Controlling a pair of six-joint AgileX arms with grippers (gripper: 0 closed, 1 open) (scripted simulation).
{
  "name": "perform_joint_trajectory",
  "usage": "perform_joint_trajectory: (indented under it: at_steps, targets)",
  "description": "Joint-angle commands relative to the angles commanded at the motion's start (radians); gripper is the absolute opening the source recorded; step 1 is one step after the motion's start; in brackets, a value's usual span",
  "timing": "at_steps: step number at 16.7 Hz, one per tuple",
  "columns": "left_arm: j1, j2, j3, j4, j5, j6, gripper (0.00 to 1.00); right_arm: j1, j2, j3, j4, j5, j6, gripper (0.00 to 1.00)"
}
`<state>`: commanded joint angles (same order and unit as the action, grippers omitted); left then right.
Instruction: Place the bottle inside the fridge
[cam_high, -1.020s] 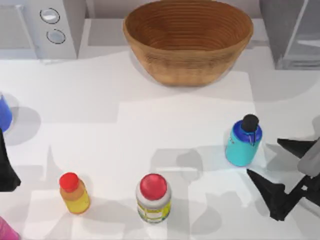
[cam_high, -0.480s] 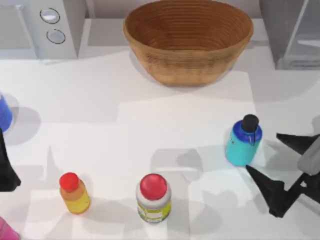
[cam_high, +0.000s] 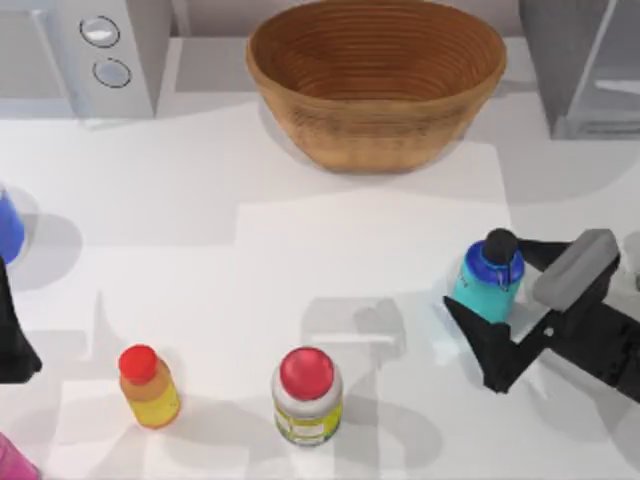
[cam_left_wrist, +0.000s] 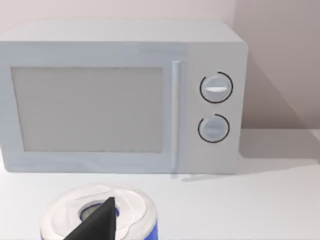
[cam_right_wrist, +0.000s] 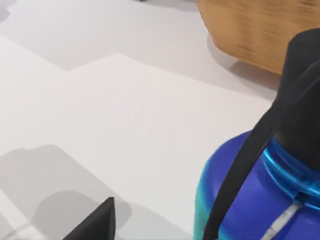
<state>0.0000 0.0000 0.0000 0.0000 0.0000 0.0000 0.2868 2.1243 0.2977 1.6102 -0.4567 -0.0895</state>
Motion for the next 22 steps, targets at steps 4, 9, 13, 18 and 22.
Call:
perform_joint_trajectory:
  at_steps: [4, 9, 13, 18, 22]
  targets:
    - [0.0, 0.0, 0.0, 0.0, 0.0, 0.0, 1.0, 0.011, 0.006, 0.015, -0.008, 0.011, 0.003, 1.0]
    - [0.0, 0.0, 0.0, 0.0, 0.0, 0.0, 1.0, 0.011, 0.006, 0.015, -0.008, 0.011, 0.003, 0.7]
    - [0.0, 0.0, 0.0, 0.0, 0.0, 0.0, 1.0, 0.011, 0.006, 0.015, -0.008, 0.011, 0.003, 0.4]
    - [0.0, 0.0, 0.0, 0.0, 0.0, 0.0, 1.0, 0.011, 0.006, 0.015, -0.008, 0.011, 0.003, 0.03]
    - [0.0, 0.0, 0.0, 0.0, 0.0, 0.0, 1.0, 0.011, 0.006, 0.015, -0.008, 0.011, 0.003, 0.01]
